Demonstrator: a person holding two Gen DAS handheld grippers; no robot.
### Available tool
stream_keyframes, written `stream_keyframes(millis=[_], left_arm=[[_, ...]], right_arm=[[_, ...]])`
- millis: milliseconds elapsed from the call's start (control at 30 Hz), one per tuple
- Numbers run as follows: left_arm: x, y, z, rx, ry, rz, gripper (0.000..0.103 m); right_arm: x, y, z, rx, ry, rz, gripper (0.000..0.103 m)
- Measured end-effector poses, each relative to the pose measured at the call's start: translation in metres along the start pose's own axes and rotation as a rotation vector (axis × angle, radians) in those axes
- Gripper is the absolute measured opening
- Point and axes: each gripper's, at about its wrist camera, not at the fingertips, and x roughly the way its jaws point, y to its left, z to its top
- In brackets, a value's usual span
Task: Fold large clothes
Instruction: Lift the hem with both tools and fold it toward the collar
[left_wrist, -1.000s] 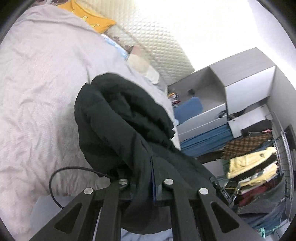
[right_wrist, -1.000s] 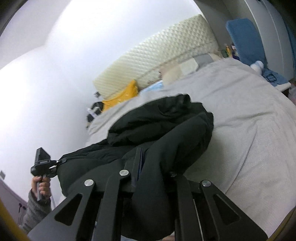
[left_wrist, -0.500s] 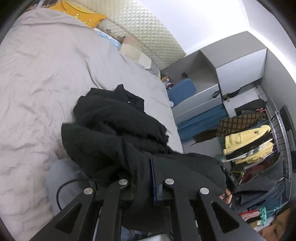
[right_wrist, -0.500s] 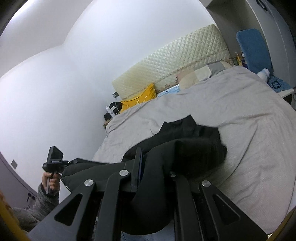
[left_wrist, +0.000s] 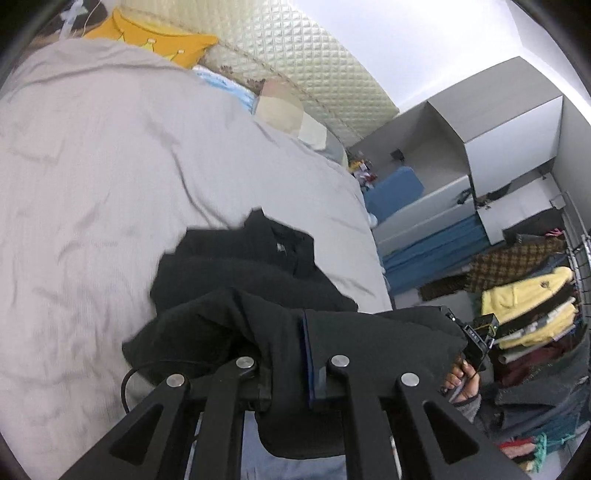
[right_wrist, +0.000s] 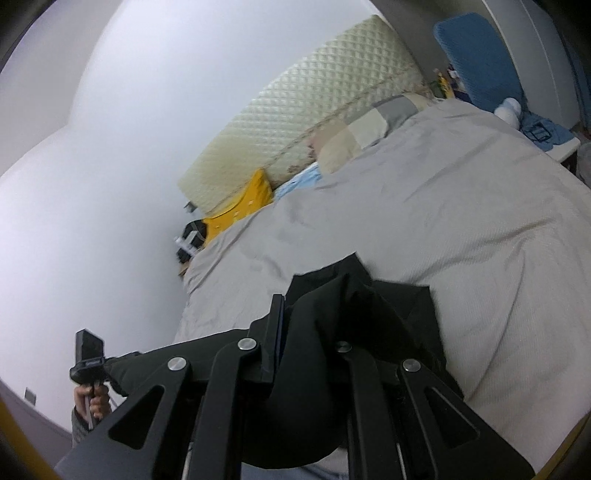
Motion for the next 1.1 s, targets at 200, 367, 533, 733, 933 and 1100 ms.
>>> stream_keyframes(millis=[200,367,533,733,933,1100], left_arm=[[0.042,0.002,0.044,-0.008,0.003,0.109,0.011],[0.087,0.007,0.076,-0.014,0.009,0.216,0.011],[0.137,0.018,0.099,-0.001,0.032,0.299,0.011],[0.196,0.049,0.121,-0.017,0.083,0.354,0.012],[0.248,0.083,0.137,-0.090,0.143,0.354,0.012],[0.277,0.099,0.142,-0.131,0.168,0.323,0.013]], right_arm=[[0.057,-0.023,0.037,0.079,0.056,-0.106,0.011],[0.106,-0.051,0.049,0.145,0.096,-0.179,0.011],[0.161,-0.088,0.049,0.196,0.164,-0.265,0.011],[0.217,-0.124,0.045,0.189,0.254,-0.312,0.011],[0.262,-0.150,0.042,0.193,0.326,-0.334,0.011],[0.279,-0.169,0.040,0.227,0.354,-0.319,0.011]])
